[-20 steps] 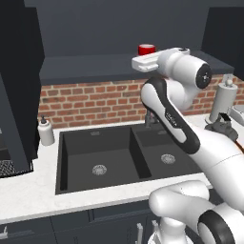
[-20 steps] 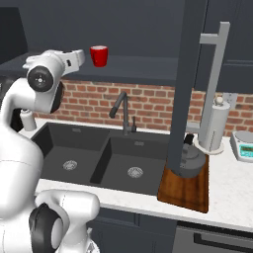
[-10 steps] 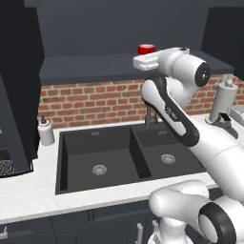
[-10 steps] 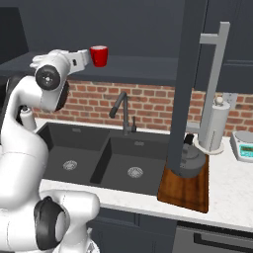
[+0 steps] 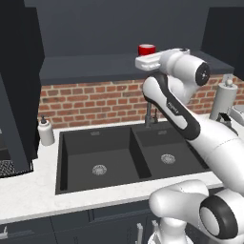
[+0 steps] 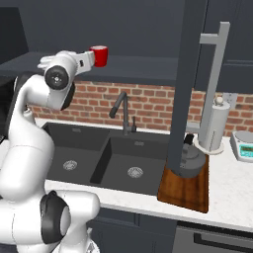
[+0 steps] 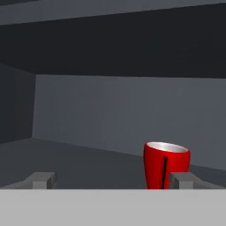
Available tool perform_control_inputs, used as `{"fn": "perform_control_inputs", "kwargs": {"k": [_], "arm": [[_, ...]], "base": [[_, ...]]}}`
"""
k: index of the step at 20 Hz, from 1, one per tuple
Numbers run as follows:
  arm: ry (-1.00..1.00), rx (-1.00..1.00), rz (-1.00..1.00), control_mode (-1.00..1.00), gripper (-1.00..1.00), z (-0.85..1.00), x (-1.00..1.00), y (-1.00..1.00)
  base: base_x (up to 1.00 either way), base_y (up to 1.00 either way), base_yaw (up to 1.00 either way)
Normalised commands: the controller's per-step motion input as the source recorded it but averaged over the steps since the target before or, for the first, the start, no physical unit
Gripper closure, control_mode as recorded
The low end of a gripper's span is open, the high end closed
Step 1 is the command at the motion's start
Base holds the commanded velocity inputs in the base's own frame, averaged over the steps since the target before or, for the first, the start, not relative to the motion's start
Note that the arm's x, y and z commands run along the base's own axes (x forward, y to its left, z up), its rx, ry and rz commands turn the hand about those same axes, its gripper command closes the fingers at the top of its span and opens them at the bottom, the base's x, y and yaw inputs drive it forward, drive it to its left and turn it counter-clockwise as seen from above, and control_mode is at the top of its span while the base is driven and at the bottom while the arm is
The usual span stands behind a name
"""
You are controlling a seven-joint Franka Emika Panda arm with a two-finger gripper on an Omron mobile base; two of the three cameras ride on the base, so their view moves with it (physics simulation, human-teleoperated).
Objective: Pick the kettle from the counter and place it on the tray. Then pick the mug from the cabinet and place it on the tray. Then close the cabinet doors.
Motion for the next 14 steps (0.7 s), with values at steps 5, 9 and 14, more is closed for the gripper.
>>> {"fn": "perform_control_inputs", "kwargs": {"k": [5,9,14], "arm": [[0.0,0.0,0.0,-1.0,-1.0,-0.12,0.2,0.0],[0.0,0.0,0.0,-1.0,-1.0,-0.07,0.21,0.0],[0.0,0.0,0.0,-1.0,-1.0,0.0,0.22,0.0]], "base": [[0.0,0.0,0.0],[0.0,0.0,0.0],[0.0,0.0,0.0]]}}
